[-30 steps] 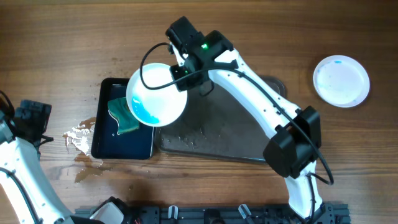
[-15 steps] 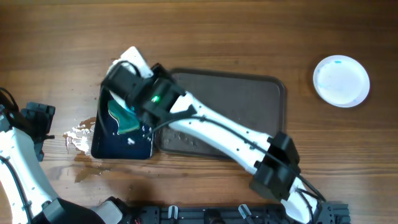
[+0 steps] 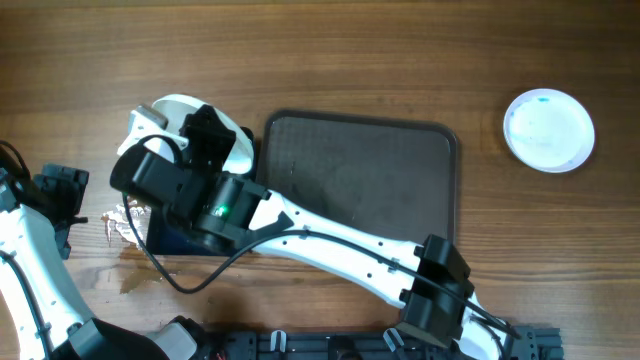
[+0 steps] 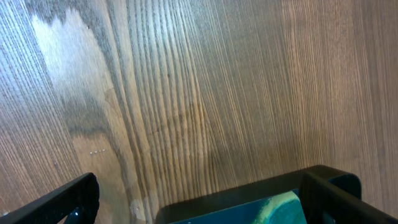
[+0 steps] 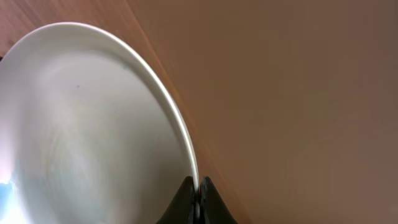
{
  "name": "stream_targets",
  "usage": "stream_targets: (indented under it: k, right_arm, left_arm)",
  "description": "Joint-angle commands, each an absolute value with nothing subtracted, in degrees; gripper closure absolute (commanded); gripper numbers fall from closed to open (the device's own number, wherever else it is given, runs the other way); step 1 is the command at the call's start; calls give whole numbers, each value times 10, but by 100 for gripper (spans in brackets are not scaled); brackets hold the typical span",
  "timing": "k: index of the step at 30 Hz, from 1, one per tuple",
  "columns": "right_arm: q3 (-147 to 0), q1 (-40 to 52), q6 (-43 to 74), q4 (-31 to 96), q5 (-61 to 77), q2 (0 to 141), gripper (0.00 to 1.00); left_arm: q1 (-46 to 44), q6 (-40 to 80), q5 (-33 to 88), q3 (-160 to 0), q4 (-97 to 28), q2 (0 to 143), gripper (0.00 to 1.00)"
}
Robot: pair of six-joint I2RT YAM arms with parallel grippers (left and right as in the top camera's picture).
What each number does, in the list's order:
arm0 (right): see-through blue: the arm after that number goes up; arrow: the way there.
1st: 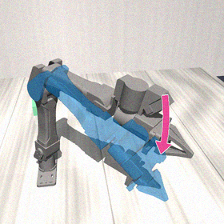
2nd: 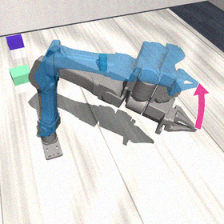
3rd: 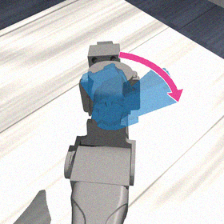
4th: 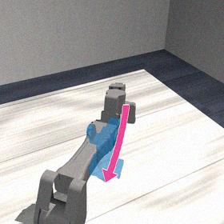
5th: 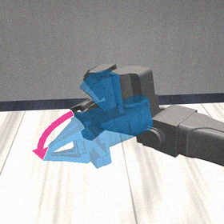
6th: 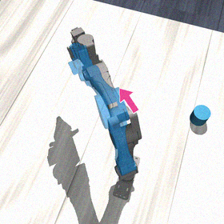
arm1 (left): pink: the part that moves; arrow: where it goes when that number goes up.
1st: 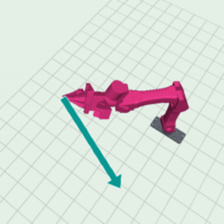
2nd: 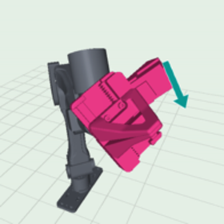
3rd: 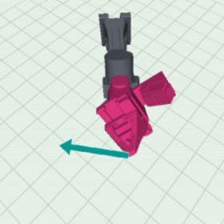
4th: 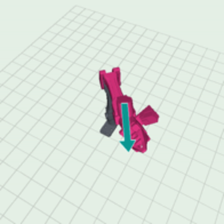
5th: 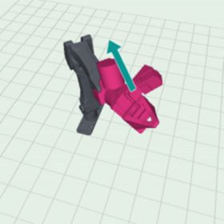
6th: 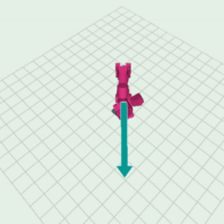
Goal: Clean dirty plates on tray and stack at the side
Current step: 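Lift the cleaned plate with the right gripper and carry it, then carry the plate right, lower onto the stacked plates, open right gripper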
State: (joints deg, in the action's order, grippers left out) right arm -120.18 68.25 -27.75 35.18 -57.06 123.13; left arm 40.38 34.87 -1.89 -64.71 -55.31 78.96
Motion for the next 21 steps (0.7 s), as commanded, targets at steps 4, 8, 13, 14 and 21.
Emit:
stream_targets:
  k: [4,8,13,14,21]
  right_arm:
    - [-1215,696,-369,320,-617,1234,95]
    - [-1215,696,-414,288,-635,1234,95]
    - [-1215,696,-427,272,-637,1234,95]
    - [-1215,696,-427,270,-637,1234,95]
    - [-1215,696,-435,265,-645,1234,95]
  left_arm:
    - [408,368,-29,-649,-554,793,0]
    - [408,368,-29,-649,-554,793,0]
    - [408,368,-29,-649,-554,793,0]
    - [408,368,-29,-649,-554,793,0]
    - [408,367,-29,-649,-554,793,0]
